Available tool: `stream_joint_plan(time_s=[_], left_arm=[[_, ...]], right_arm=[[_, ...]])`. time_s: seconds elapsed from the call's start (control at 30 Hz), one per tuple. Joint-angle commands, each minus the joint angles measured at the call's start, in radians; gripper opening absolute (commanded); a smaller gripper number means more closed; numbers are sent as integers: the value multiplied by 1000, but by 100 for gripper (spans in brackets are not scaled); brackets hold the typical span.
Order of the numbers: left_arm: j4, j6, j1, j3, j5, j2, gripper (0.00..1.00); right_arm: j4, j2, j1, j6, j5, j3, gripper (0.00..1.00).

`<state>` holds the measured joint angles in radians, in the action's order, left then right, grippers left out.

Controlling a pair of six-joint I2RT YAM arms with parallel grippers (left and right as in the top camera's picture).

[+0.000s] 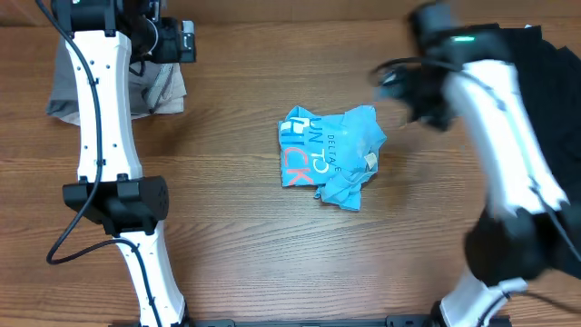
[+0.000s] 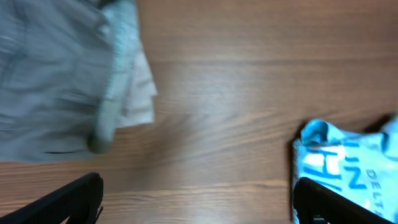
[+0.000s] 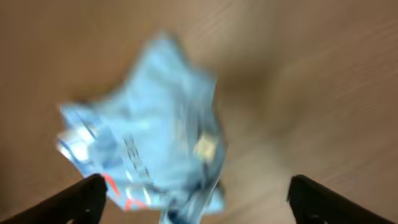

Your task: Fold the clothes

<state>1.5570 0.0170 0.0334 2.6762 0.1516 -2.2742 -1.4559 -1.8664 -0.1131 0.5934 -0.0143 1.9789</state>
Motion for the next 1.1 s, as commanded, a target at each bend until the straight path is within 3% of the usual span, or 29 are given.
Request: stream_joint_plan(time_s=[0.0,0.17,0.37,0.73,1.07], left_arm=[[1,-25,-69,-99,95,5,100],[-111,-41,-247,-338,141,5,98],[-126,-62,-398,-419,131,5,99],[-197,-64,-465,-570,208,5,100],[-334,-138,-500,-750,264,5,100]], right_arm=[[39,30,127,-158,72,12,100],[105,21,207,-183,154,5,100],[111,21,217,-183,94,5,100],[101,21,341,-229,121,5,100],[96,20,352,-254,67,4,100]])
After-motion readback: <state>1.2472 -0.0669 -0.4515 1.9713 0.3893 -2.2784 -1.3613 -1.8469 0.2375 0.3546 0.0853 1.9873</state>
